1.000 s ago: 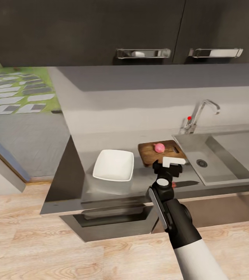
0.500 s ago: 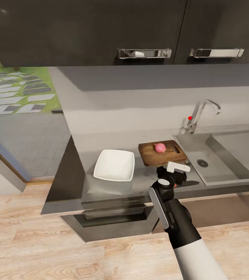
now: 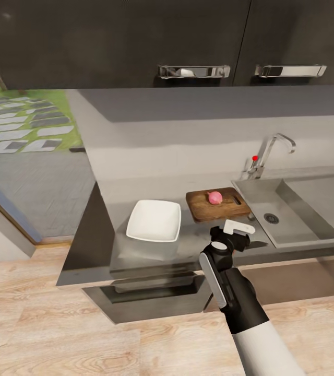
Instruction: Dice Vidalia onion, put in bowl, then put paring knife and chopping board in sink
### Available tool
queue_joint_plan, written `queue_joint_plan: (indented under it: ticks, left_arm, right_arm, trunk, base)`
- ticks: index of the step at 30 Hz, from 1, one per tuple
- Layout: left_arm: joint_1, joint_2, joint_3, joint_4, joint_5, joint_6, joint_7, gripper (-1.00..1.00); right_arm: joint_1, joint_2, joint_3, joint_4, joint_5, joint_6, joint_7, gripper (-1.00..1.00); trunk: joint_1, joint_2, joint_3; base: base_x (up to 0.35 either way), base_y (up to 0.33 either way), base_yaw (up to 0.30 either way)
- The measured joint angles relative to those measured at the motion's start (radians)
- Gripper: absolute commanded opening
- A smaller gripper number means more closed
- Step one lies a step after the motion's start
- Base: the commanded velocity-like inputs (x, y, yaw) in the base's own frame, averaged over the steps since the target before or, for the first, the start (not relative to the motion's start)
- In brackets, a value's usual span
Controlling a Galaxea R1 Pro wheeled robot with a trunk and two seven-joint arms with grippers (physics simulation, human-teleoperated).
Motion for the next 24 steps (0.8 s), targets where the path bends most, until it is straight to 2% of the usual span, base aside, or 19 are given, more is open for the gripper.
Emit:
queue_joint_plan:
  ticks: [6, 7, 8, 24]
  left_arm:
    - [0.0, 0.0, 0.0, 0.0, 0.0, 0.0, 0.0, 1.0]
    - [0.0, 0.0, 0.0, 0.001, 0.0, 0.0, 0.0, 1.0]
    - [0.0, 0.0, 0.0, 0.001, 0.0, 0.0, 0.0, 1.0]
    - [0.0, 0.0, 0.0, 0.001, 0.0, 0.0, 0.0, 1.0]
  right_arm:
    - [0.0, 0.0, -0.001, 0.013, -0.056, 0.0, 0.0, 1.0]
    - [0.0, 0.0, -0.001, 0.015, -0.082, 0.0, 0.0, 1.0]
    - [0.0, 0.0, -0.001, 0.016, -0.09, 0.0, 0.0, 1.0]
    - [0.0, 0.0, -0.002, 0.064, -0.106, -0.003, -0.001, 1.0]
  trunk:
    - [0.0, 0.0, 0.0]
    - [0.0, 0.0, 0.0]
    - [0.0, 0.0, 0.0]
    - [0.0, 0.0, 0.0]
  base:
    - [-0.041, 0.016, 0.0]
    - [-0.007, 0.003, 0.0]
    - [-0.006, 0.002, 0.0]
    - [-0.001, 0.0, 0.0]
